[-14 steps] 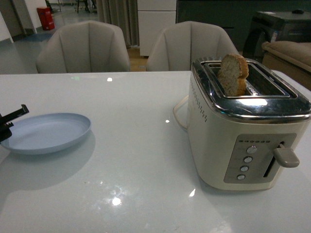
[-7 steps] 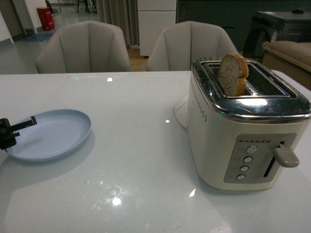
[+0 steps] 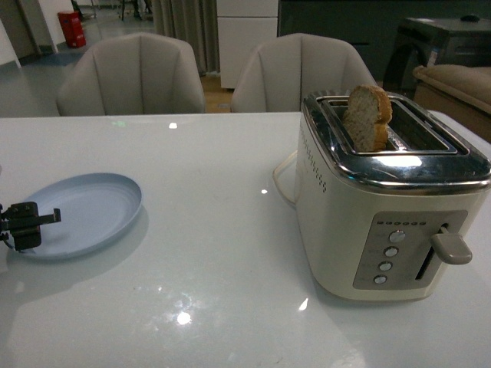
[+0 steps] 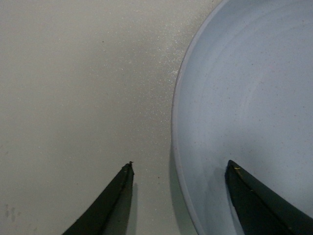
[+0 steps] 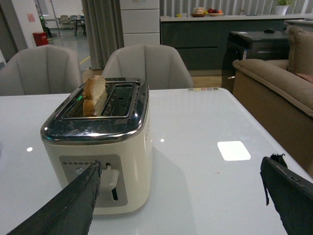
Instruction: Left arm holds plate, right arm toasts bread
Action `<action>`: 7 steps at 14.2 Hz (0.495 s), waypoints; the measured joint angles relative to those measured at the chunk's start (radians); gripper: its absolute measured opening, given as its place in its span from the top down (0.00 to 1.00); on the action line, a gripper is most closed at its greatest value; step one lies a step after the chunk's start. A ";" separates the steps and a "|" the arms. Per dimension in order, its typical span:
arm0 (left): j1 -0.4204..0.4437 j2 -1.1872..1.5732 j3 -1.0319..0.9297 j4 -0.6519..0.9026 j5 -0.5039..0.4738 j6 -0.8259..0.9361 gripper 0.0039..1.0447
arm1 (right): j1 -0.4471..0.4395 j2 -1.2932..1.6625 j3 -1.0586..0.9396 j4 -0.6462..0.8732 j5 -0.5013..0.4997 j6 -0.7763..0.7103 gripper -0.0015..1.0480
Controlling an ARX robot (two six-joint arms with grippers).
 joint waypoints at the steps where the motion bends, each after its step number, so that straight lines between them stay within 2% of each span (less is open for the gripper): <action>1: 0.002 -0.008 -0.005 -0.005 0.008 0.006 0.37 | 0.000 0.000 0.000 0.000 0.000 0.000 0.06; 4: 0.002 -0.092 -0.023 -0.027 0.053 0.002 0.07 | 0.000 0.000 0.000 0.000 0.000 0.000 0.06; 7: -0.016 -0.266 -0.006 -0.071 0.168 -0.074 0.06 | 0.000 0.000 0.000 0.000 0.000 0.000 0.06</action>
